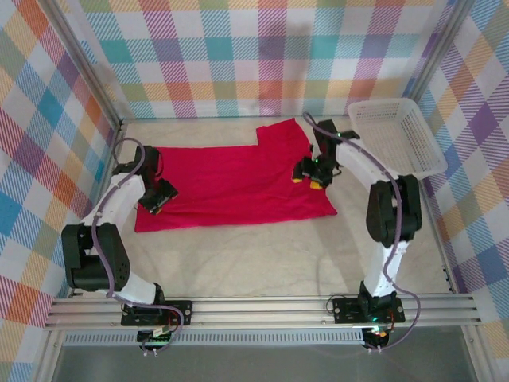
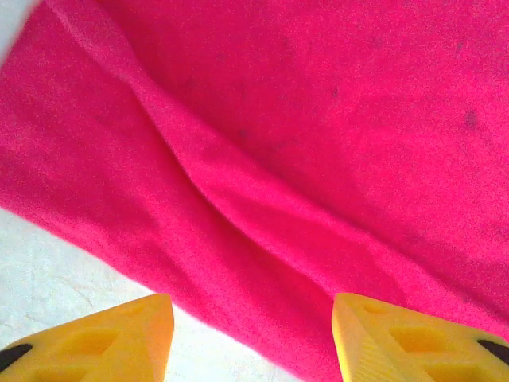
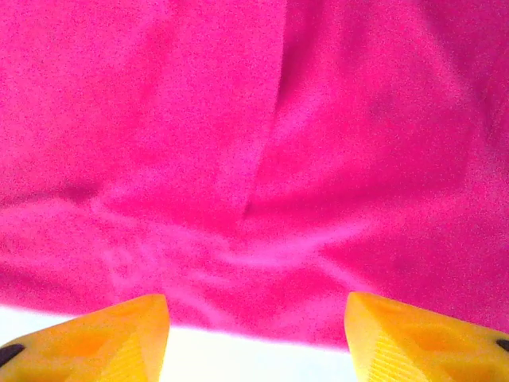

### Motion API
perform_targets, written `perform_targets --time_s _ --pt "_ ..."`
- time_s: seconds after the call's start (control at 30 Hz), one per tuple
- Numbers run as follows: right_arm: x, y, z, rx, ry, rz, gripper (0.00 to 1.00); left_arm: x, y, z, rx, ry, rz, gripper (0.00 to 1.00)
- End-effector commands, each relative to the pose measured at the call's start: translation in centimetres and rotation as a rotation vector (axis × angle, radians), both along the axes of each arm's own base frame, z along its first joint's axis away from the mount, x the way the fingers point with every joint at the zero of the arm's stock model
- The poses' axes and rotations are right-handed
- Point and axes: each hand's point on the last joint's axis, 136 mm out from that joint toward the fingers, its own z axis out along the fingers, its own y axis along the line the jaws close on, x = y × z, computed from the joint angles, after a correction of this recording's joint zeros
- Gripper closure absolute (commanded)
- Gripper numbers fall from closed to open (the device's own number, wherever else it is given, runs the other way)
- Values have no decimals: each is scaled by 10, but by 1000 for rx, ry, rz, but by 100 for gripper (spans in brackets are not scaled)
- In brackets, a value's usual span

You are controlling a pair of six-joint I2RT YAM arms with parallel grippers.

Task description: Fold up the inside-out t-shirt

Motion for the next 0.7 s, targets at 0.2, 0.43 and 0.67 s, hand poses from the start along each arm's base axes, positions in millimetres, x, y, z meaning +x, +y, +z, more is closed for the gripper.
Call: perform_targets --time_s 0.2,0.43,0.67 --pt "-34 -2 -75 78 110 -118 43 -20 21 -60 -93 119 110 46" --pt "-83 -43 -104 -62 203 -142 46 -54 69 -90 -114 233 275 47" --pt "-118 -54 -93 -80 221 -148 48 -82 72 -73 -57 199 301 47"
